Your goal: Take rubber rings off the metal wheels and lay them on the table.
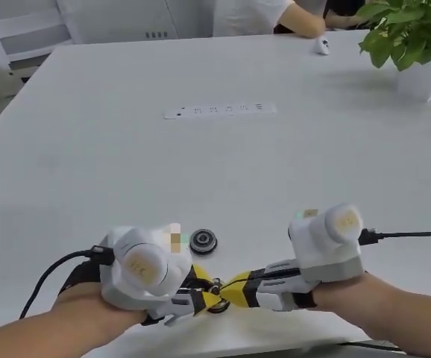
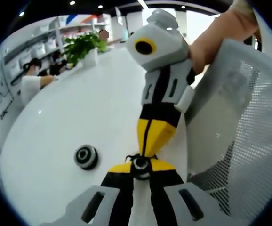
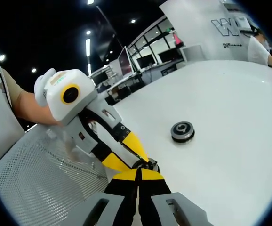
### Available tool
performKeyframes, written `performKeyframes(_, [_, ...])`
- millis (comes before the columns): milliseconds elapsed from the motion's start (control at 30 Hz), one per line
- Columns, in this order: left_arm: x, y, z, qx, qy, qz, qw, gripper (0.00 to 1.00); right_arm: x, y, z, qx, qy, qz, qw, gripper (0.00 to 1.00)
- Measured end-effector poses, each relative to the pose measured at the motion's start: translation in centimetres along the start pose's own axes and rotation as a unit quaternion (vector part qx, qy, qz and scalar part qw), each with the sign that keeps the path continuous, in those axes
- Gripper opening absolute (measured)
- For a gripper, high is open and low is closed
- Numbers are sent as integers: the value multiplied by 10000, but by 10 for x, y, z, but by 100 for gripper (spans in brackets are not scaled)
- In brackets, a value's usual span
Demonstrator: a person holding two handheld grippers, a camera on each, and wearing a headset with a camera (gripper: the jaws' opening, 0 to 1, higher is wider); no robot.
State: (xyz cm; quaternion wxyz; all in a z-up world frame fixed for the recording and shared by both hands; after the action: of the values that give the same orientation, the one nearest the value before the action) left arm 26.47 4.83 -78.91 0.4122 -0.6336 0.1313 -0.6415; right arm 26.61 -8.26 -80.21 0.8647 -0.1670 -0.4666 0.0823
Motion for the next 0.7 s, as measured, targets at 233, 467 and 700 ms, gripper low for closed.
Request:
performKeyframes(233, [0, 1, 0, -4, -33, -9, 10000, 12, -3, -4, -3, -150, -93, 60, 9998, 0])
performKeyframes(467, [0, 1, 0, 0, -47, -30, 10000, 13, -4, -5, -5, -266, -54, 21, 9996, 0])
performKeyframes(700, [1, 1, 1, -54, -93, -34, 9999, 15, -5, -7, -7, -290, -4, 16, 9996, 0])
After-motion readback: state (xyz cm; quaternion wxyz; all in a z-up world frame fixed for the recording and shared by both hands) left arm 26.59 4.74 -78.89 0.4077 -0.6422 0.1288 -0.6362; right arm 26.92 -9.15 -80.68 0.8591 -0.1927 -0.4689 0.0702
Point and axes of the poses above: the centre of the closed fingertips' face, and the gripper's own axes: y roughly forward along the fingers, z roughly to its left, x roughly out of its top, the point moved 9 cm from there along -y, roughly backward along the fingers, and after that the axes turned 6 degrees about x, right-handed, at the moved point
